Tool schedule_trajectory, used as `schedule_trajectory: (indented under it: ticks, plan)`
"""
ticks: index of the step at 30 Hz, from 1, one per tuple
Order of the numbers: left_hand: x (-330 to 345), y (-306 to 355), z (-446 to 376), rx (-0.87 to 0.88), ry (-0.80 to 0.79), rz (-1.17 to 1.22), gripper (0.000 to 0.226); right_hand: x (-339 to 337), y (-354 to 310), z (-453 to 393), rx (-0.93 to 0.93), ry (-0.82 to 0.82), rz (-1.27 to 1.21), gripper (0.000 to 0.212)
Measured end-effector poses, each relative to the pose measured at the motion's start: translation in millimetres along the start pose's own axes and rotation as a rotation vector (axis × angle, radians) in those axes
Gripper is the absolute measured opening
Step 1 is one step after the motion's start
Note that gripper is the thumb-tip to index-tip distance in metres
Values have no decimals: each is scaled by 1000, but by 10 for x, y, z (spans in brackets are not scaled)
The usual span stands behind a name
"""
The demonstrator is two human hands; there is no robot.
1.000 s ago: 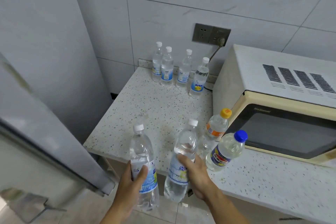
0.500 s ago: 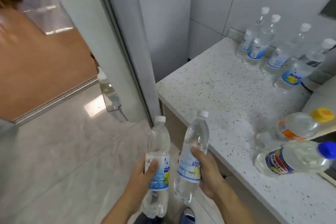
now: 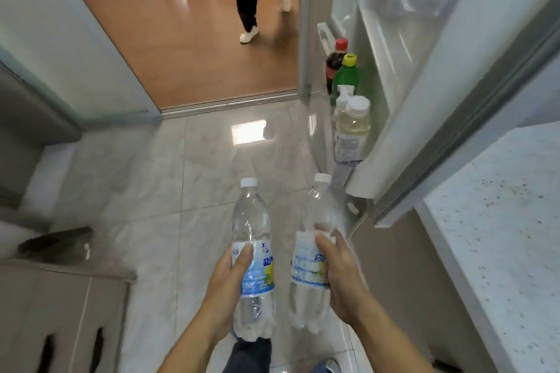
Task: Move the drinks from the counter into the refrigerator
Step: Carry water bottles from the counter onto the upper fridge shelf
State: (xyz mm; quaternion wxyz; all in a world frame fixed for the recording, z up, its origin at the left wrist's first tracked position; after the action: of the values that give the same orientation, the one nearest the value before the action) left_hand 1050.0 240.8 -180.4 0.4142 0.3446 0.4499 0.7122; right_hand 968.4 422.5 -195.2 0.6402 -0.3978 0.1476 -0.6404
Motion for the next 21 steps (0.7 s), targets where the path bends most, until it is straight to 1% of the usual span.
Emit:
schedule_trajectory:
  ticks: [7, 9, 11, 12, 15, 18, 21]
  plan:
    - [-734, 331, -601, 28, 31, 43, 61, 923, -218, -504, -37, -43, 85, 33]
    - [-894, 470, -822, 46, 17, 50, 62, 1168, -298, -641, -36, -45, 108, 47]
    - [-1026, 604, -1031, 58, -3, 58, 56, 1377, -381, -768, -46, -40, 118, 59]
    - [-1082, 670, -1139, 62, -15, 62, 54, 1472, -436, -831, -57, -38, 111, 58]
    - [-1206, 801, -1460, 60, -33, 47, 60, 1697, -569, -1013, -71, -39, 87, 41]
    - [-1245, 879, -1765, 51, -36, 49, 64, 1776, -670, -1217, -61, 1, 47, 37]
    - [-1181, 963, -2102, 42, -65, 37, 62, 1802, -815, -1467, -62, 38, 31, 25]
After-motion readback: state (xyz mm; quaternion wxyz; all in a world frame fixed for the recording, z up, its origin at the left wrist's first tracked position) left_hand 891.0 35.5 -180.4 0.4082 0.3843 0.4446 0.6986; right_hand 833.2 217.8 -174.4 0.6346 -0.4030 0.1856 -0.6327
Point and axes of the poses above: each hand's wrist, its own z-axis away from the middle knuckle, its own x-axis out of the palm, y = z × x, the point moved 7 cm from there along -z, towards the middle knuckle, and after that the axes turned 10 degrees about x, right-handed, at the moved point
